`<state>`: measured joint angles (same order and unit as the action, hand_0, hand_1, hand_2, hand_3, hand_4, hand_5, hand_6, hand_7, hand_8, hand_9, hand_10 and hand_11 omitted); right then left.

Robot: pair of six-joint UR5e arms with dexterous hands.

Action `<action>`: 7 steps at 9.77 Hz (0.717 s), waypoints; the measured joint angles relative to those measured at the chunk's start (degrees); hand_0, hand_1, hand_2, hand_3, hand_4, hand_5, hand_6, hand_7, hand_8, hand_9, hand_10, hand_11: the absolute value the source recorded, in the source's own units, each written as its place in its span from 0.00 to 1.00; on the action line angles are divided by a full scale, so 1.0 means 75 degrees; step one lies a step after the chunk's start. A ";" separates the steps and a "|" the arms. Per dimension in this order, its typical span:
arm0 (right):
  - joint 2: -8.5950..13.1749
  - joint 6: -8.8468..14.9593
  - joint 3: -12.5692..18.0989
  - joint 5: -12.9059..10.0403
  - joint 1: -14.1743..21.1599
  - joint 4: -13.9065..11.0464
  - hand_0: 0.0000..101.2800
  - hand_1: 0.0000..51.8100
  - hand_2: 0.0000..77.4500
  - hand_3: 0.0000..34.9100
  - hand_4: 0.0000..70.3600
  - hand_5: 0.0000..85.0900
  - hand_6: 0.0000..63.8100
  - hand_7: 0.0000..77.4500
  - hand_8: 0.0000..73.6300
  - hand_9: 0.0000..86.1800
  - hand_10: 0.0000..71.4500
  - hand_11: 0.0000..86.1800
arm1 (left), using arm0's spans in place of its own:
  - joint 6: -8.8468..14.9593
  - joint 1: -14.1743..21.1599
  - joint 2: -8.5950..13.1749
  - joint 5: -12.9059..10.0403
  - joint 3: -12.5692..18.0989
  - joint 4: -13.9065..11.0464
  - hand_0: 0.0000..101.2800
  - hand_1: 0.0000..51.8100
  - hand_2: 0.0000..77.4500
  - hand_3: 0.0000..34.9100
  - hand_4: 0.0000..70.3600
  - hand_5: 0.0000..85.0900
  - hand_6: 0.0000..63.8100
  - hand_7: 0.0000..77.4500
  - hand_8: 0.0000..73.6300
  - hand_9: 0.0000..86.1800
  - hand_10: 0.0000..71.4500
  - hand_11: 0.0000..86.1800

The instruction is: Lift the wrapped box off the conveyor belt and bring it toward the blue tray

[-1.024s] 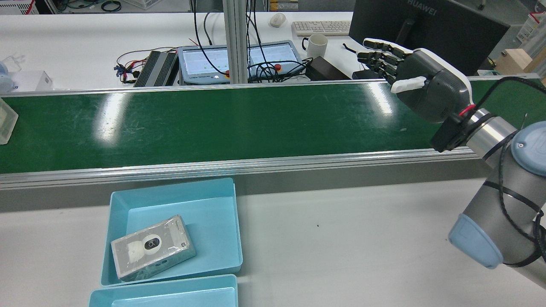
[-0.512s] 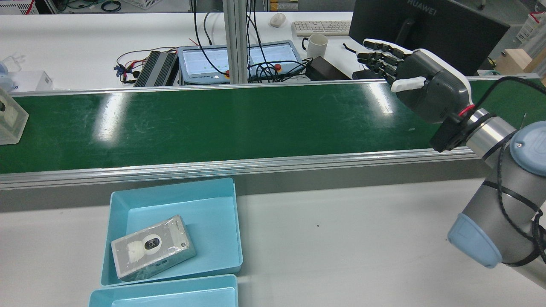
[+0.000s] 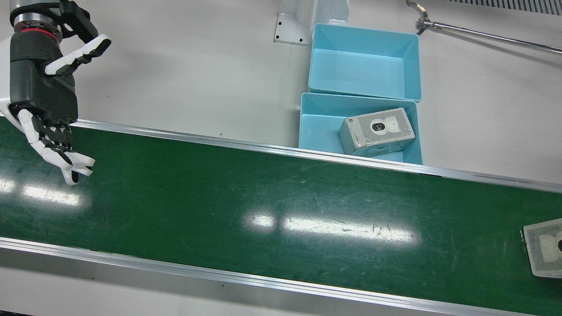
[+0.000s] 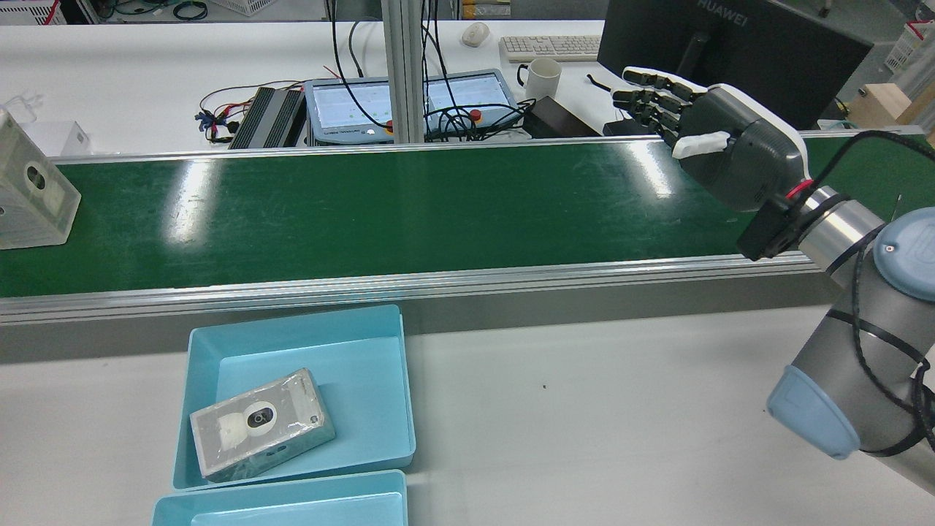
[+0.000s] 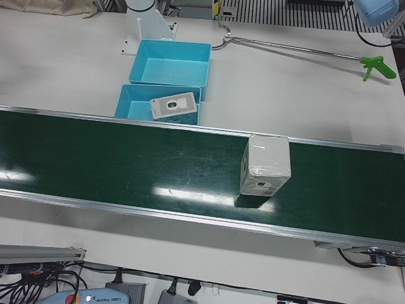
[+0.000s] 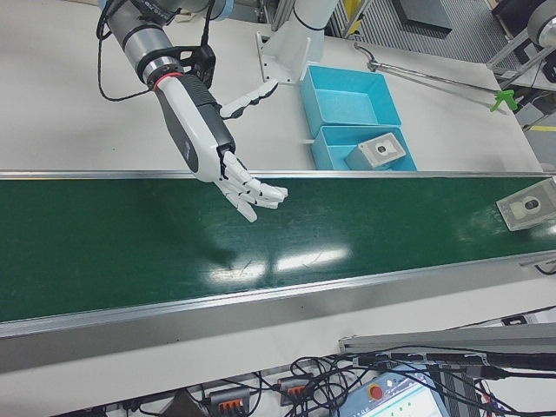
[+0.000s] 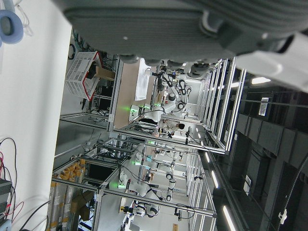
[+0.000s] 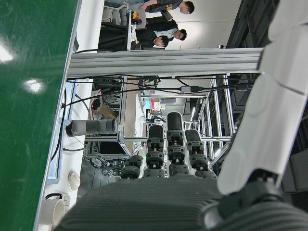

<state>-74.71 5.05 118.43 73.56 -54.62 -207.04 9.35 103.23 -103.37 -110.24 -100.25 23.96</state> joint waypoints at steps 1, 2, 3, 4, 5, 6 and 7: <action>0.0000 -0.0011 0.0002 0.0000 -0.0002 -0.0002 0.43 0.14 0.03 0.00 0.12 0.20 0.16 0.31 0.22 0.22 0.08 0.11 | 0.0000 0.0000 0.0000 0.0000 0.0000 0.0000 0.00 0.00 0.01 0.00 0.00 0.01 0.00 0.01 0.01 0.00 0.00 0.01; 0.0000 -0.0019 0.0004 0.0000 -0.0004 -0.0004 0.43 0.14 0.03 0.00 0.12 0.20 0.16 0.31 0.22 0.22 0.07 0.11 | 0.0000 0.0000 0.0000 0.0000 0.0000 0.0000 0.00 0.00 0.01 0.00 0.00 0.01 0.01 0.01 0.01 0.00 0.01 0.01; 0.0000 -0.0008 -0.0001 -0.0003 -0.0002 0.0002 0.43 0.14 0.03 0.00 0.12 0.20 0.16 0.31 0.22 0.23 0.08 0.11 | 0.0000 0.0000 0.0000 0.0000 0.0000 0.0000 0.00 0.00 0.01 0.00 0.01 0.01 0.01 0.01 0.01 0.00 0.00 0.01; 0.0007 0.0021 -0.0014 -0.0010 0.0010 0.0012 0.43 0.14 0.03 0.00 0.12 0.20 0.16 0.31 0.22 0.23 0.08 0.11 | 0.0000 0.0000 0.0000 0.0000 0.0000 0.0000 0.00 0.00 0.01 0.00 0.00 0.01 0.01 0.01 0.01 0.00 0.00 0.01; 0.0044 0.0050 -0.0056 -0.0025 0.0030 0.0030 0.43 0.14 0.03 0.00 0.12 0.20 0.16 0.32 0.24 0.25 0.10 0.13 | 0.0000 0.0000 0.0000 0.0000 0.0000 0.0000 0.00 0.00 0.01 0.00 0.00 0.01 0.01 0.01 0.01 0.00 0.00 0.01; 0.0133 0.0060 -0.0148 -0.0032 0.0044 0.0048 0.43 0.14 0.06 0.00 0.12 0.21 0.19 0.34 0.24 0.25 0.10 0.13 | 0.0000 0.0000 0.0000 0.0000 0.0000 0.0000 0.00 0.00 0.01 0.00 0.00 0.01 0.00 0.01 0.01 0.01 0.01 0.01; 0.0320 0.0068 -0.0340 -0.0030 0.0056 0.0148 0.43 0.14 0.06 0.00 0.12 0.21 0.19 0.34 0.24 0.27 0.12 0.15 | 0.0000 0.0000 0.0000 0.0000 0.0000 0.0000 0.00 0.00 0.01 0.00 0.00 0.01 0.01 0.01 0.01 0.01 0.01 0.01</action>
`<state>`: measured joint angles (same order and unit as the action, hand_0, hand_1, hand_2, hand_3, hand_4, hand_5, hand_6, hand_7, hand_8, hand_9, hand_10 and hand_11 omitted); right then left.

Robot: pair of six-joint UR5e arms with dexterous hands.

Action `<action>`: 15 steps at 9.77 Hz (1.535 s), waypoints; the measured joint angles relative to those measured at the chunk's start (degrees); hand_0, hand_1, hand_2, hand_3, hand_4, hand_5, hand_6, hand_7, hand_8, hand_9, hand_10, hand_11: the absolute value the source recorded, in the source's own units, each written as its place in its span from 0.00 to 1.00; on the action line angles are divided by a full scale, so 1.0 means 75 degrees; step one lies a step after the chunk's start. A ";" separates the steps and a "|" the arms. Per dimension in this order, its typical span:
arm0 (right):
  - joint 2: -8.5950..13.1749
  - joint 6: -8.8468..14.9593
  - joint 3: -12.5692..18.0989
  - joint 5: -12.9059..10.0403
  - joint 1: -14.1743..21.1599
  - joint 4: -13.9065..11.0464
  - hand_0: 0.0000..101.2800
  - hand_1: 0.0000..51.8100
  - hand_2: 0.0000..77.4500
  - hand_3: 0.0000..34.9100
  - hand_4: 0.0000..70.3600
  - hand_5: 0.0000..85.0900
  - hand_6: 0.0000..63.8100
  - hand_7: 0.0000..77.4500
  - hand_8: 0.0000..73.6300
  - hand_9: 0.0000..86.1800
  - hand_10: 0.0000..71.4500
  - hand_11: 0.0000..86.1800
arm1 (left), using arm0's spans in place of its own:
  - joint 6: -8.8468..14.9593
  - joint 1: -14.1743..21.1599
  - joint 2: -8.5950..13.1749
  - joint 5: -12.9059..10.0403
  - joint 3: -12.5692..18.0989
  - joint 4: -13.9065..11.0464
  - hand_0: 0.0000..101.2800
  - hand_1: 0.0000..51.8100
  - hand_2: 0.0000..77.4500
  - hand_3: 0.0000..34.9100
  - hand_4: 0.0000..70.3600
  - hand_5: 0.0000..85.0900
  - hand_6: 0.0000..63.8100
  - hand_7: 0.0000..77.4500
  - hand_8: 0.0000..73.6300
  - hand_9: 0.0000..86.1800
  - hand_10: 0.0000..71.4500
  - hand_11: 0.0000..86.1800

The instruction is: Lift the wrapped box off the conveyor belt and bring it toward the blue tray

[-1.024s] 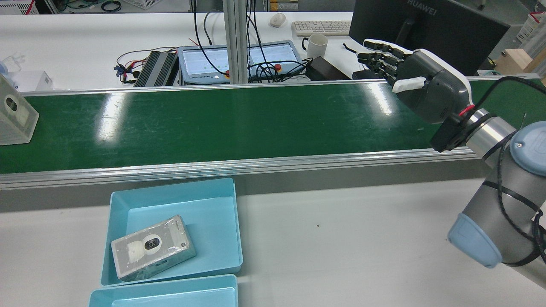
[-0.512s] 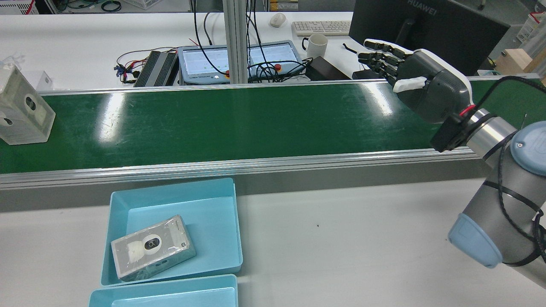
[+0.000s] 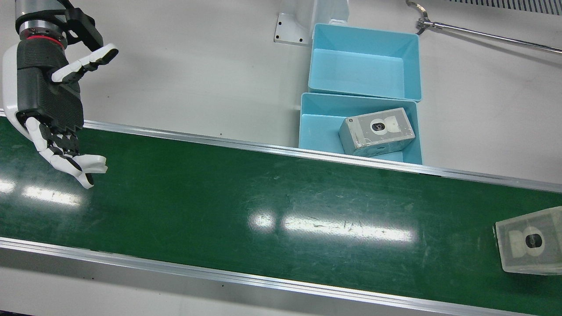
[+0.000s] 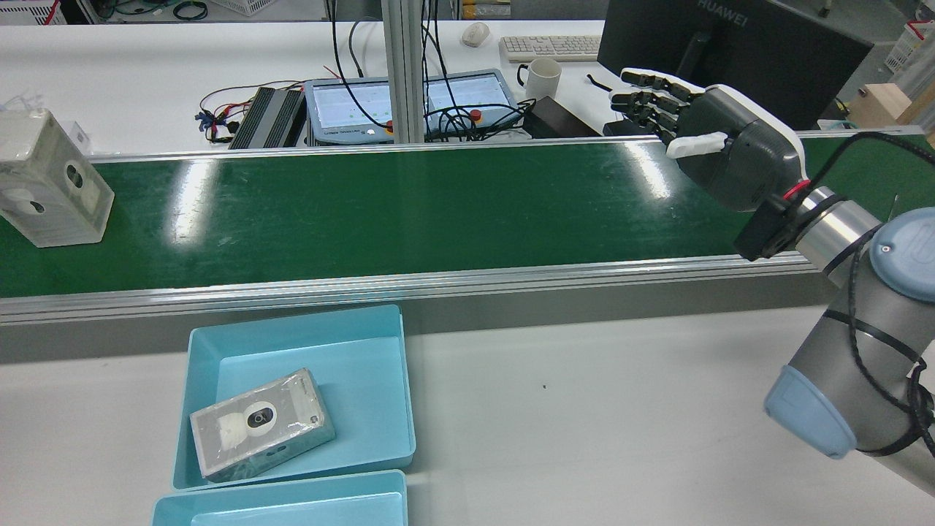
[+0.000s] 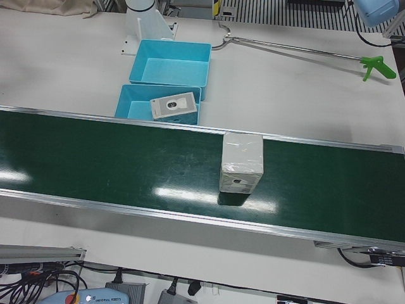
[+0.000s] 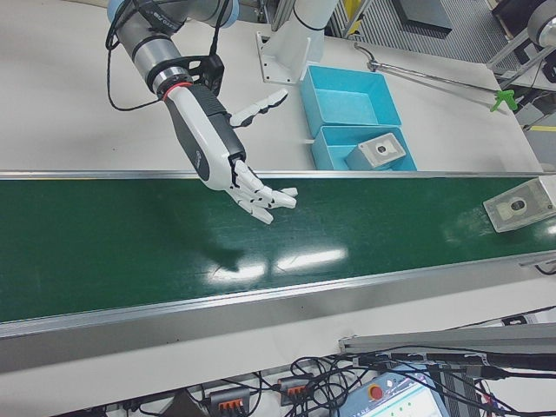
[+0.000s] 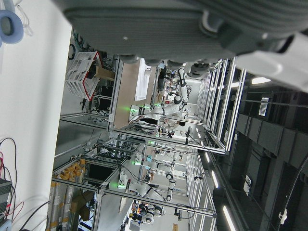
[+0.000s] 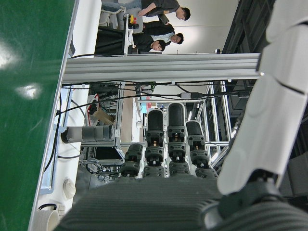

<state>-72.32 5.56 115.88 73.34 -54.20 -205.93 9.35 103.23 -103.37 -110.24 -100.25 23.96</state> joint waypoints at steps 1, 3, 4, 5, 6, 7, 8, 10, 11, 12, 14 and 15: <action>0.0128 -0.0003 -0.0229 0.0006 0.0029 0.0273 0.43 0.14 0.06 0.00 0.12 0.21 0.19 0.34 0.24 0.27 0.12 0.15 | 0.0000 0.0000 0.0000 0.0000 0.0000 0.0000 0.00 0.00 0.01 0.00 0.00 0.01 0.01 0.01 0.01 0.01 0.01 0.01; 0.0248 -0.0015 -0.0714 0.0026 0.0168 0.1118 0.41 0.08 0.18 0.00 0.40 0.33 0.44 0.63 0.44 0.50 0.18 0.22 | 0.0000 0.0000 0.0000 0.0000 0.0000 0.0000 0.00 0.00 0.01 0.00 0.00 0.01 0.01 0.01 0.01 0.00 0.00 0.01; 0.0268 -0.0005 -0.0849 0.0030 0.0264 0.1400 0.41 0.08 0.18 0.00 0.40 0.33 0.44 0.63 0.44 0.50 0.18 0.22 | 0.0000 0.0000 0.0000 0.0000 0.0000 0.0000 0.00 0.00 0.01 0.00 0.00 0.01 0.01 0.01 0.01 0.00 0.01 0.01; 0.0282 0.0000 -0.0941 0.0025 0.0328 0.1540 0.41 0.08 0.20 0.00 0.44 0.34 0.46 0.68 0.44 0.50 0.18 0.22 | 0.0000 0.0000 0.0000 0.0000 0.0000 0.0000 0.00 0.00 0.01 0.00 0.00 0.01 0.01 0.01 0.01 0.00 0.01 0.01; 0.0303 0.0003 -0.1002 0.0017 0.0365 0.1609 0.45 0.15 0.19 0.00 0.36 0.31 0.39 0.60 0.39 0.44 0.15 0.19 | 0.0000 0.0000 0.0000 0.0000 0.0000 0.0000 0.00 0.00 0.01 0.00 0.00 0.01 0.01 0.01 0.01 0.00 0.01 0.01; 0.0324 0.0009 -0.1034 0.0008 0.0400 0.1638 0.45 0.15 0.19 0.00 0.36 0.31 0.39 0.60 0.39 0.44 0.15 0.19 | 0.0000 0.0000 0.0000 0.0000 0.0000 0.0000 0.00 0.00 0.01 0.00 0.00 0.01 0.01 0.01 0.01 0.00 0.01 0.01; 0.0345 0.0018 -0.1050 -0.0002 0.0457 0.1643 0.45 0.18 0.18 0.00 0.36 0.30 0.36 0.58 0.37 0.41 0.12 0.19 | 0.0000 0.0000 0.0000 0.0000 0.0000 0.0000 0.00 0.00 0.01 0.00 0.00 0.01 0.01 0.01 0.01 0.01 0.01 0.01; 0.0373 0.0046 -0.1057 -0.0031 0.0576 0.1643 0.45 0.18 0.18 0.00 0.33 0.31 0.36 0.58 0.37 0.41 0.14 0.16 | 0.0000 0.0000 0.0000 0.0000 0.0000 0.0000 0.00 0.00 0.01 0.00 0.00 0.01 0.01 0.01 0.01 0.00 0.00 0.01; 0.0378 0.0061 -0.1059 -0.0041 0.0605 0.1642 0.45 0.16 0.17 0.00 0.33 0.30 0.36 0.54 0.36 0.40 0.14 0.16 | 0.0000 0.0000 0.0000 0.0000 0.0000 0.0000 0.00 0.00 0.01 0.00 0.00 0.01 0.01 0.01 0.01 0.00 0.00 0.01; 0.0380 0.0070 -0.1060 -0.0046 0.0618 0.1641 0.45 0.16 0.17 0.00 0.33 0.30 0.35 0.56 0.36 0.40 0.14 0.16 | 0.0000 0.0000 0.0000 0.0000 0.0000 0.0000 0.00 0.00 0.01 0.00 0.00 0.01 0.01 0.01 0.01 0.00 0.00 0.01; 0.0384 0.0077 -0.1060 -0.0051 0.0626 0.1641 0.45 0.16 0.17 0.00 0.33 0.30 0.35 0.56 0.36 0.40 0.14 0.16 | 0.0000 0.0000 0.0000 0.0000 0.0000 0.0000 0.00 0.00 0.01 0.00 0.00 0.01 0.01 0.01 0.01 0.00 0.00 0.01; 0.0388 0.0082 -0.1065 -0.0051 0.0637 0.1641 0.45 0.16 0.17 0.00 0.33 0.30 0.35 0.56 0.36 0.40 0.14 0.16 | 0.0000 0.0000 0.0000 0.0000 0.0000 0.0000 0.00 0.00 0.01 0.00 0.00 0.01 0.01 0.01 0.01 0.00 0.00 0.01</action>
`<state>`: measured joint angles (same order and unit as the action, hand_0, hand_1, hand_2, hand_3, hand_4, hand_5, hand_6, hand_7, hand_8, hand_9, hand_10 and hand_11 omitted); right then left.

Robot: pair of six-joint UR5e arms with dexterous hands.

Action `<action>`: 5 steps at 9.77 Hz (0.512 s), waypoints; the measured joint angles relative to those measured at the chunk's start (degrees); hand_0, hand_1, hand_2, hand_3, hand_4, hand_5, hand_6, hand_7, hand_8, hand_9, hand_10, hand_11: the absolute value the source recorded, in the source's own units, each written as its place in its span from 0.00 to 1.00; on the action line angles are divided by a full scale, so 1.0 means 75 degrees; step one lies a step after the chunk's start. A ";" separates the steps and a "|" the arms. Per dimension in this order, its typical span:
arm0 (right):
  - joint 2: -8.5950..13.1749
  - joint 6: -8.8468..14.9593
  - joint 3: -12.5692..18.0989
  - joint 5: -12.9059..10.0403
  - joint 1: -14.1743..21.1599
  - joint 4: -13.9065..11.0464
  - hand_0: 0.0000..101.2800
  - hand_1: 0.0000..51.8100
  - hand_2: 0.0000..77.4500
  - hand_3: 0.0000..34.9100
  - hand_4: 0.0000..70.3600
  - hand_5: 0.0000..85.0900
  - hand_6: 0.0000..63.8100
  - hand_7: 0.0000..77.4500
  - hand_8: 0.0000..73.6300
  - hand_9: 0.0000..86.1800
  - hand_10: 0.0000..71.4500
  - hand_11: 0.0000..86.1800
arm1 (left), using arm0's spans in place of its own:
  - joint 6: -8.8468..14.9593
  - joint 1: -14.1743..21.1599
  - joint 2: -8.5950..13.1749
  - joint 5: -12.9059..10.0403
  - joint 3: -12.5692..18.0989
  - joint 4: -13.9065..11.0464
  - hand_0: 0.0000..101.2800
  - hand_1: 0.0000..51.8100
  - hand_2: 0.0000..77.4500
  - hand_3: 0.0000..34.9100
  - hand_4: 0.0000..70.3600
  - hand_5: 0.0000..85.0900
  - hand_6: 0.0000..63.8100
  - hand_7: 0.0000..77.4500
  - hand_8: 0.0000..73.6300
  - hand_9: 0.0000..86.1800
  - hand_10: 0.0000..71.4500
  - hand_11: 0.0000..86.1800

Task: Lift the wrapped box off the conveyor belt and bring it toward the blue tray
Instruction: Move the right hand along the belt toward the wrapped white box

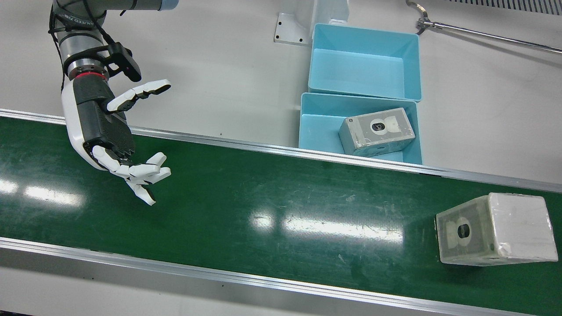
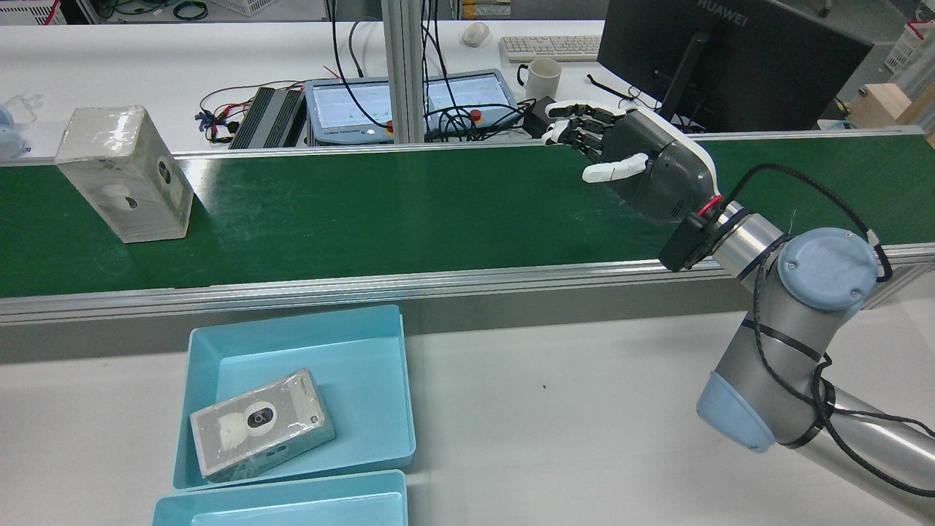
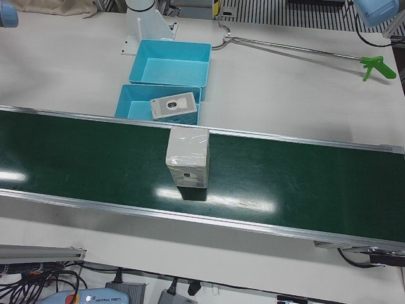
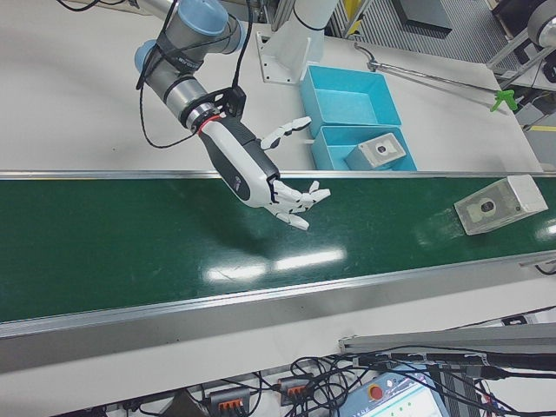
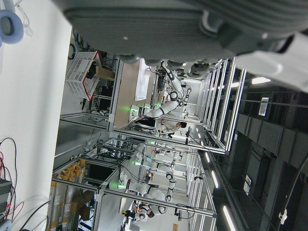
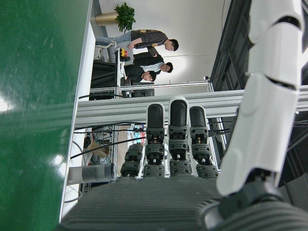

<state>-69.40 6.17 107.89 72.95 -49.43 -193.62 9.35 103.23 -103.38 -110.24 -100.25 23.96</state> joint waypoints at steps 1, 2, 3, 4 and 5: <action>0.0003 0.0007 -0.0007 0.0000 0.0013 -0.0003 0.45 0.16 0.17 0.00 0.32 0.29 0.35 0.56 0.36 0.40 0.14 0.16 | 0.0000 0.0000 0.0000 0.0000 0.0000 0.0000 0.00 0.00 0.01 0.00 0.00 0.01 0.01 0.01 0.01 0.00 0.01 0.01; 0.0024 0.0031 -0.0015 0.0000 0.0039 -0.0006 0.45 0.16 0.15 0.00 0.33 0.29 0.35 0.56 0.36 0.39 0.07 0.14 | 0.0000 0.0000 0.0000 0.0000 0.0000 0.0000 0.00 0.00 0.01 0.00 0.00 0.01 0.00 0.01 0.01 0.00 0.01 0.01; 0.0122 0.0061 -0.0062 0.0002 0.0066 -0.0022 0.45 0.16 0.15 0.00 0.31 0.29 0.35 0.56 0.36 0.37 0.11 0.13 | 0.0000 0.0000 0.0000 0.0000 0.0000 0.0000 0.00 0.00 0.01 0.00 0.00 0.01 0.01 0.01 0.01 0.00 0.01 0.01; 0.0304 0.0081 -0.0151 0.0006 0.0082 -0.0045 0.45 0.16 0.15 0.00 0.31 0.29 0.35 0.56 0.36 0.37 0.11 0.13 | 0.0000 0.0000 0.0000 0.0000 0.0000 0.0000 0.00 0.00 0.01 0.00 0.00 0.01 0.01 0.01 0.01 0.00 0.01 0.01; 0.0503 0.0092 -0.0274 0.0009 0.0099 -0.0062 0.45 0.15 0.02 0.00 0.27 0.29 0.31 0.53 0.21 0.23 0.03 0.04 | 0.0000 0.0000 0.0000 0.0000 0.0000 0.0000 0.00 0.00 0.01 0.00 0.00 0.01 0.01 0.01 0.01 0.01 0.00 0.01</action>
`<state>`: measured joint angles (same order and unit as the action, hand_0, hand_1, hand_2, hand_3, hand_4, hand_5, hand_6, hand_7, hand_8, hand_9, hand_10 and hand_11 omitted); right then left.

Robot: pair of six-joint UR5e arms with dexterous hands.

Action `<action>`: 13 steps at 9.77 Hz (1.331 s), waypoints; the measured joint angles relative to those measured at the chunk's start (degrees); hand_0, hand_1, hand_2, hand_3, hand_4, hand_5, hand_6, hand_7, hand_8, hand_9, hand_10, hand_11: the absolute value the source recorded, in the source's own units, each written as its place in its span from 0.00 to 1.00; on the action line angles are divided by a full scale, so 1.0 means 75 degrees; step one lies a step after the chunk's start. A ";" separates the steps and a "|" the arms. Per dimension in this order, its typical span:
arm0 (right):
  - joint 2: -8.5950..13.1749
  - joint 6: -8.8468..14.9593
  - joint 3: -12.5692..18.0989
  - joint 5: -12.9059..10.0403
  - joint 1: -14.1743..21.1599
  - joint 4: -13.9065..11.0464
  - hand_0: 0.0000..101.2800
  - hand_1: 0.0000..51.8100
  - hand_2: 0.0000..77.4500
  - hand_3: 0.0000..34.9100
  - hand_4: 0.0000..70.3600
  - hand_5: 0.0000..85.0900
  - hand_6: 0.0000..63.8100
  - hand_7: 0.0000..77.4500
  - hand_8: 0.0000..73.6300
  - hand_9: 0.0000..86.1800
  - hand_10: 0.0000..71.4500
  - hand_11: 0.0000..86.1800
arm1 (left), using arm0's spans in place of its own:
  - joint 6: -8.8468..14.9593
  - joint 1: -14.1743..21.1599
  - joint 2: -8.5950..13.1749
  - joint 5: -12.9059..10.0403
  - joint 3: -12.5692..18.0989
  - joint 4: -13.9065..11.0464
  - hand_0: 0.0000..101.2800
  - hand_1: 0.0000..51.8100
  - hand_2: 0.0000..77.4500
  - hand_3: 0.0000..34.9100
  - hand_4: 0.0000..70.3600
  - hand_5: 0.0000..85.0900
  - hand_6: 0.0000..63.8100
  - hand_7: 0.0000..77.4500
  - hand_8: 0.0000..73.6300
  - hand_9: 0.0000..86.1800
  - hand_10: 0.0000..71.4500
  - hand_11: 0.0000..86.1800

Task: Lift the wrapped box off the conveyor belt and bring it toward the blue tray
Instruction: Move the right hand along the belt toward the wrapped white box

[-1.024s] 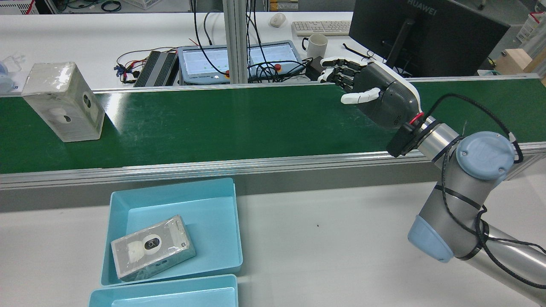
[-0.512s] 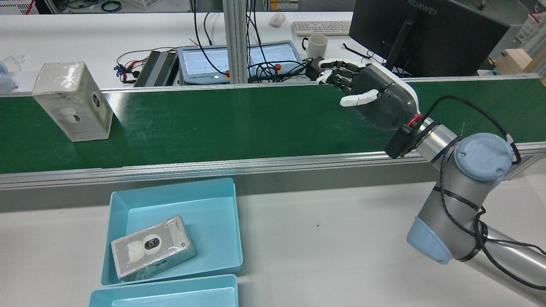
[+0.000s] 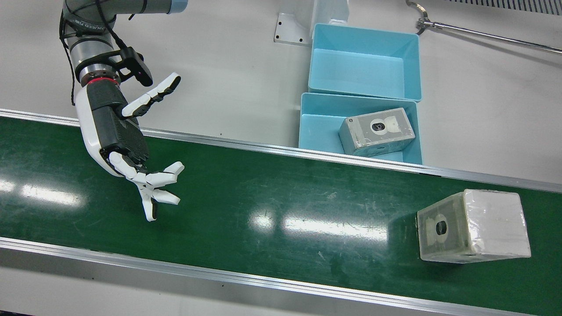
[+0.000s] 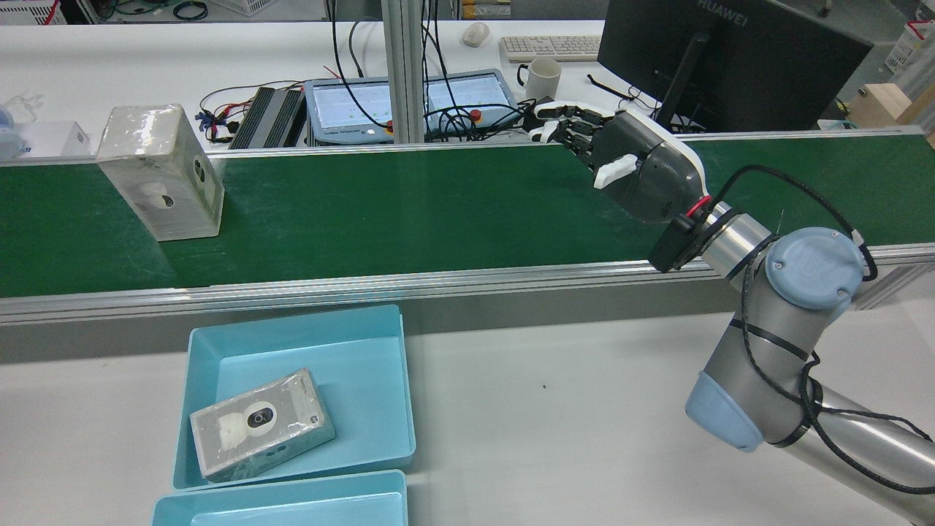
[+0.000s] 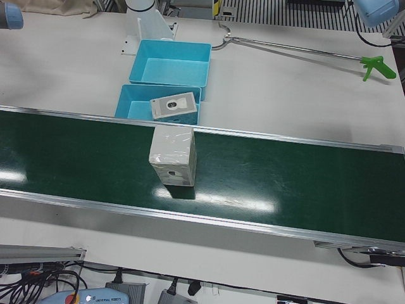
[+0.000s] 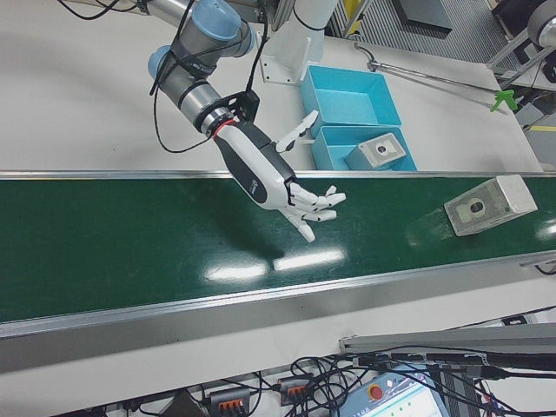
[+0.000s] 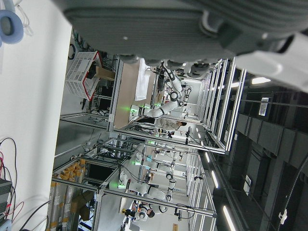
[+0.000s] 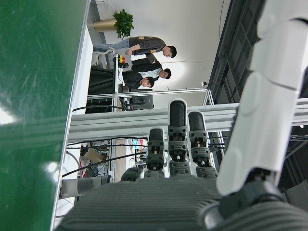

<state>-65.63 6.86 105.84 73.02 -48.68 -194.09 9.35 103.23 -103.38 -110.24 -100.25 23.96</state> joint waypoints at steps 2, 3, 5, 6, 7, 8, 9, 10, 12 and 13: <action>0.0338 -0.0009 -0.0300 0.0009 0.0026 -0.0015 0.47 0.24 0.03 0.00 0.22 0.26 0.27 0.47 0.13 0.15 0.00 0.02 | 0.0000 0.0000 0.0000 0.0000 0.0000 0.0000 0.00 0.00 0.01 0.00 0.00 0.01 0.01 0.01 0.01 0.01 0.00 0.01; 0.0414 -0.0019 -0.0380 0.0018 0.0029 -0.0018 0.49 0.36 0.17 0.00 0.22 0.26 0.23 0.39 0.10 0.11 0.00 0.02 | 0.0000 0.0000 0.0000 0.0000 0.0000 0.0000 0.00 0.00 0.01 0.00 0.00 0.01 0.01 0.01 0.01 0.01 0.00 0.01; 0.0479 -0.0025 -0.0448 0.0056 0.0011 -0.0050 0.54 0.47 0.25 0.00 0.24 0.26 0.21 0.37 0.07 0.09 0.00 0.02 | 0.0000 0.0000 0.0000 0.0000 0.0000 0.0000 0.00 0.00 0.01 0.00 0.00 0.01 0.01 0.01 0.01 0.01 0.01 0.01; 0.0540 -0.0015 -0.0454 0.0095 -0.0044 -0.0186 0.56 0.52 0.29 0.00 0.26 0.26 0.21 0.37 0.07 0.09 0.00 0.02 | 0.0000 0.0000 0.0000 0.0000 0.0000 0.0000 0.00 0.00 0.01 0.00 0.00 0.01 0.01 0.01 0.01 0.01 0.01 0.01; 0.0663 0.0042 -0.0456 0.0222 -0.0154 -0.0430 0.56 0.49 0.31 0.00 0.26 0.26 0.21 0.37 0.07 0.09 0.00 0.02 | 0.0000 0.0000 0.0000 0.0000 0.0000 0.0000 0.00 0.00 0.01 0.00 0.00 0.01 0.01 0.01 0.01 0.00 0.01 0.01; 0.0805 0.0148 -0.0462 0.0387 -0.0287 -0.0690 0.54 0.43 0.30 0.00 0.24 0.26 0.21 0.34 0.07 0.09 0.00 0.02 | 0.0000 0.0000 0.0000 0.0000 0.0000 0.0000 0.00 0.00 0.01 0.00 0.00 0.01 0.01 0.01 0.01 0.00 0.01 0.01; 0.0915 0.0228 -0.0521 0.0505 -0.0394 -0.0859 0.54 0.43 0.30 0.00 0.24 0.26 0.21 0.34 0.07 0.09 0.00 0.02 | 0.0000 0.0000 0.0000 0.0000 0.0000 0.0000 0.00 0.00 0.01 0.00 0.00 0.01 0.01 0.01 0.01 0.01 0.00 0.01; 0.0997 0.0267 -0.0618 0.0570 -0.0456 -0.0948 0.51 0.36 0.23 0.00 0.21 0.24 0.18 0.34 0.07 0.08 0.00 0.01 | 0.0000 0.0000 0.0000 0.0000 0.0000 0.0000 0.00 0.00 0.01 0.00 0.00 0.01 0.01 0.01 0.01 0.01 0.00 0.01; 0.1216 0.0295 -0.0866 0.0591 -0.0464 -0.1000 0.46 0.18 0.06 0.00 0.21 0.21 0.17 0.34 0.06 0.07 0.00 0.01 | 0.0000 0.0000 0.0000 0.0000 0.0000 0.0000 0.00 0.00 0.01 0.00 0.00 0.01 0.01 0.01 0.01 0.00 0.00 0.01; 0.1400 0.0303 -0.1074 0.0591 -0.0422 -0.1000 0.46 0.18 0.05 0.00 0.19 0.17 0.17 0.34 0.06 0.07 0.00 0.01 | 0.0000 0.0000 0.0000 0.0000 0.0000 0.0000 0.00 0.00 0.01 0.00 0.00 0.01 0.01 0.01 0.01 0.00 0.01 0.01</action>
<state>-55.13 9.14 97.78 77.45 -51.84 -201.59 9.35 103.23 -103.37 -110.24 -100.25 23.96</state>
